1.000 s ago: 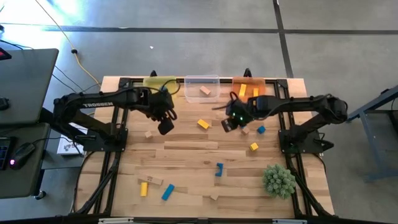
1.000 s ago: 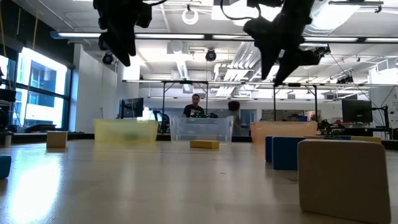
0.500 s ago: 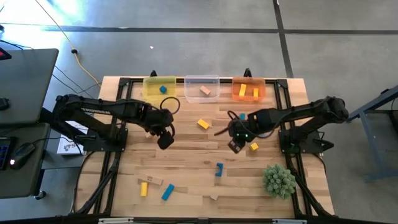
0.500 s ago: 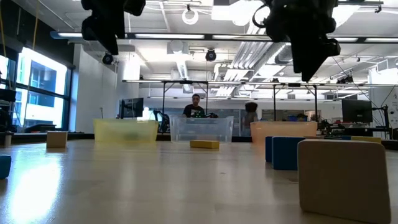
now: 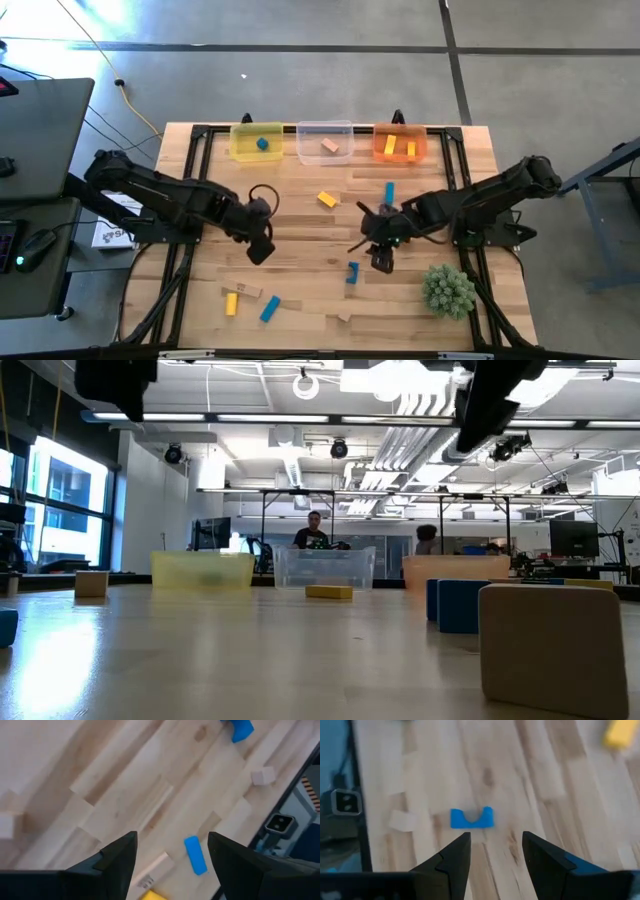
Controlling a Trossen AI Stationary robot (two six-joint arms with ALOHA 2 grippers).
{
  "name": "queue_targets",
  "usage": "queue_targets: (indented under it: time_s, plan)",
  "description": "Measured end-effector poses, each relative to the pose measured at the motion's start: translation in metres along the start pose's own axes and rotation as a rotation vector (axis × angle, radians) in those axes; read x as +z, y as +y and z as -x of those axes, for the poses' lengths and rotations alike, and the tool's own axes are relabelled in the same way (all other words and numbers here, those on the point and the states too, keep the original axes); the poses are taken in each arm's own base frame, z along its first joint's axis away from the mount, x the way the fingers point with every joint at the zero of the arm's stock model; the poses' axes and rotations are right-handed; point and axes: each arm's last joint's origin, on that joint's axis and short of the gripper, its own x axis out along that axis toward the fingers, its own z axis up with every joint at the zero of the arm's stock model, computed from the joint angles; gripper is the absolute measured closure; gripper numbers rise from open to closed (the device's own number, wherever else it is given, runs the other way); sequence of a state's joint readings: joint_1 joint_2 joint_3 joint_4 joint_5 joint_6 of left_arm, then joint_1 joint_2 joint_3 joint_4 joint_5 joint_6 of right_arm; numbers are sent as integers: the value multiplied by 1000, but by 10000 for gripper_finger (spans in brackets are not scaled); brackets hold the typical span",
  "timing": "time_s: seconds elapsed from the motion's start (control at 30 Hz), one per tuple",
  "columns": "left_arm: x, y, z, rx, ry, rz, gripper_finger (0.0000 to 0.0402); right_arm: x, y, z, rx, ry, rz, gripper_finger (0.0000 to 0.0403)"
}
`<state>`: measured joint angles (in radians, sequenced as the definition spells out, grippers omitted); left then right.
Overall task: Sort & place blocks by color
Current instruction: Put the blue block into the yellow bin
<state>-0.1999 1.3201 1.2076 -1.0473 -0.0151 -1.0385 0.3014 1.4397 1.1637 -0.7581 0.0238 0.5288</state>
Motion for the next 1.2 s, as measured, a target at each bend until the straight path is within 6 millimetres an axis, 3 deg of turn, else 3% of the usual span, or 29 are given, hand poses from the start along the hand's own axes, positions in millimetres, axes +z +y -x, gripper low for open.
queue_targets:
  time_s: [0.23, 0.47, 0.67, 1.2]
  plan:
    - [-20, -11, 1, -4, 0, 45, 167, 6, 17, -14, 82, -74, 224, 236]
    - [-34, -17, 2, -17, 17, 71, 167, 4, 31, -33, 91, -94, 644, 236]
    - [-38, -19, 2, -18, 14, 76, 167, -1, 38, -48, 103, -64, 906, 236]
    - [-37, -19, 2, -11, -11, 76, 167, -11, 38, -99, 140, 64, 1122, 236]
